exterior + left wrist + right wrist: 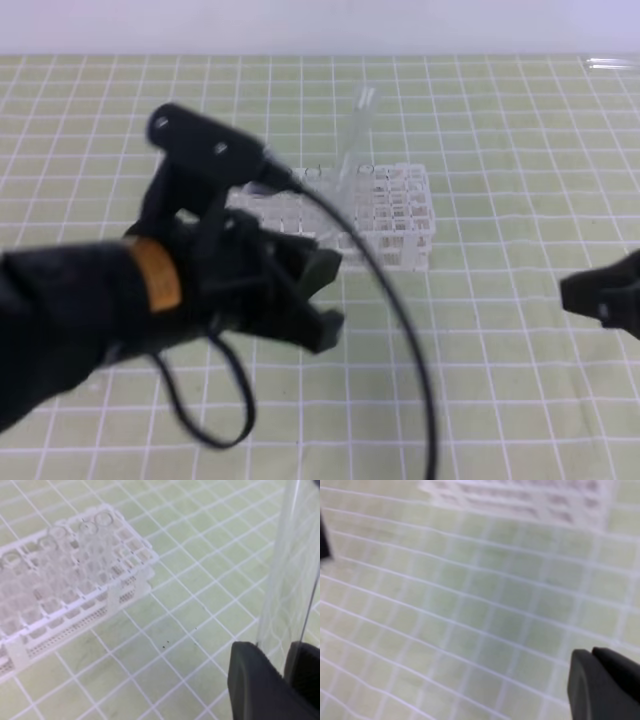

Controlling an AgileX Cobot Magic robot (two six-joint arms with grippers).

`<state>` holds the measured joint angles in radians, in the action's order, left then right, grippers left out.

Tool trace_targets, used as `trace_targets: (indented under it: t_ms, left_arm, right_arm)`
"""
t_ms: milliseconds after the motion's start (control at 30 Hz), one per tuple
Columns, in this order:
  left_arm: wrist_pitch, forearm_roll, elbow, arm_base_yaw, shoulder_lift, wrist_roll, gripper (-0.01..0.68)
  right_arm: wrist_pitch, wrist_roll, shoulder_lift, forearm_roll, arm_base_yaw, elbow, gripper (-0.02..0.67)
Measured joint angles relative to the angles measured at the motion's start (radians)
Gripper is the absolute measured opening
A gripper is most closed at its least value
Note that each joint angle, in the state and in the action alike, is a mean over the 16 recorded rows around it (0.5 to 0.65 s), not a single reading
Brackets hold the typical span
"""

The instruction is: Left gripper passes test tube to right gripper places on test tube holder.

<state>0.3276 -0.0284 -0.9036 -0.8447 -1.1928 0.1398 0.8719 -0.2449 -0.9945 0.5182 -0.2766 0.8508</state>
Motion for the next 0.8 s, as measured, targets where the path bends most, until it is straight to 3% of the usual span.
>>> trace_targets:
  t_ms: [467,800]
  left_arm:
    - [-0.477,0.008,0.447,0.07,0.231,0.045,0.052]
    - [-0.737,0.03,0.61,0.117,0.251,0.063,0.052]
  right_arm:
    - [-0.217,0.063,-0.129,-0.106,-0.295,0.136,-0.016]
    - [-0.639,0.005,-0.076,-0.148,-0.442,0.004,-0.016]
